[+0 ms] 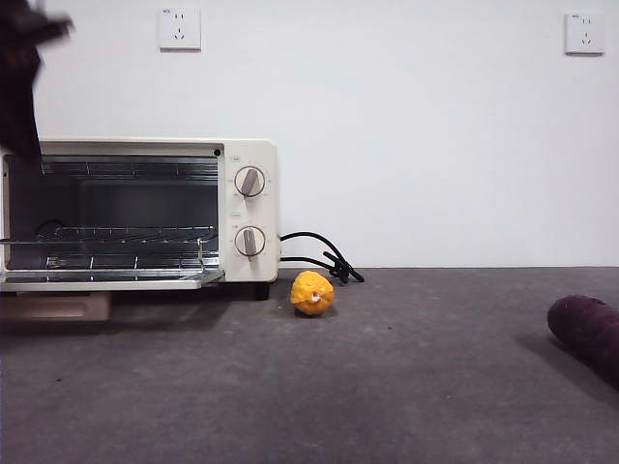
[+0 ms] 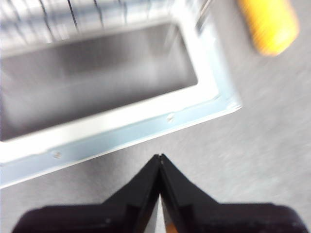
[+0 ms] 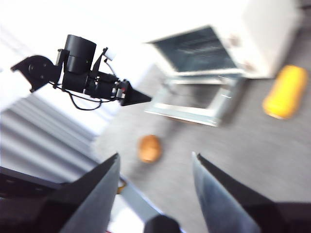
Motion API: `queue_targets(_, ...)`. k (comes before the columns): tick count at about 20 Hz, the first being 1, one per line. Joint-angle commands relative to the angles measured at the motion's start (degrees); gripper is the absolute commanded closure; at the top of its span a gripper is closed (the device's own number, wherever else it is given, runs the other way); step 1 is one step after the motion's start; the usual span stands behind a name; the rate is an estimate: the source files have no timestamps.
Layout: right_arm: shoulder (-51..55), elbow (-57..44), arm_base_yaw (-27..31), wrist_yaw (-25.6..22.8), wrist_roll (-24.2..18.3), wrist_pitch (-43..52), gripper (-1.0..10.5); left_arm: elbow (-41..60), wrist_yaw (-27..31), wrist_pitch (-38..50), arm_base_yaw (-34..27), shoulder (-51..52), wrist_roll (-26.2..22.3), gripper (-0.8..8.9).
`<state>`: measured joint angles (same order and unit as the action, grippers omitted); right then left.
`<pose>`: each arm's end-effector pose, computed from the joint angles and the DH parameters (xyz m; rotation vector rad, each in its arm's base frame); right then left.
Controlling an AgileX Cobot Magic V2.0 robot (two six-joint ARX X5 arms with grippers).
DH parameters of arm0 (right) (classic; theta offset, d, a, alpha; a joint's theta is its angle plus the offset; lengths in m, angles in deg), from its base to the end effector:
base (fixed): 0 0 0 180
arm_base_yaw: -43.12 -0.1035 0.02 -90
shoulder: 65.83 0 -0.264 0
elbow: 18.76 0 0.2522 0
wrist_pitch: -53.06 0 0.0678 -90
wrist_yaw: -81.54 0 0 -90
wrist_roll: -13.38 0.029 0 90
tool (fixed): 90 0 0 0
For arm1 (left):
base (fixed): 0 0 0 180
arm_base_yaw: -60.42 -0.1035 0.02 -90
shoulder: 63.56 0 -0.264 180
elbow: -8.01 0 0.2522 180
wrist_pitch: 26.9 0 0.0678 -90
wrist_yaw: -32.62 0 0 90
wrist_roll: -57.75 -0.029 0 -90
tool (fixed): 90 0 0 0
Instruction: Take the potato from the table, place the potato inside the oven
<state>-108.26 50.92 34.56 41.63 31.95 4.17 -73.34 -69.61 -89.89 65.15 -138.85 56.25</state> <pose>0.1249 0.0413 0.3652 0.4318 0.5314 0.9457 0.2548 -0.0272 0.3049 -0.0414 0.9911 -0.2841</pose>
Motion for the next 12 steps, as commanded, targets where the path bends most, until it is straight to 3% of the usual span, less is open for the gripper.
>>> queue_targets(1, -2.8, 0.5, -6.0, -2.4, 4.5, 4.7, 6.4, -0.2, -0.2, -0.7, 0.2, 6.3, -0.6, 8.19)
queue_targets(5, -9.8, 4.2, -17.1, -9.6, 4.2, 4.7, 6.2, -0.2, -0.2, -3.0, 0.2, 15.5, -0.2, 8.19)
queue_targets(12, -21.5, 13.0, -28.5, -14.3, 1.4, 4.6, 6.2, -0.2, -0.2, -7.9, 0.2, 25.2, -0.2, 8.19)
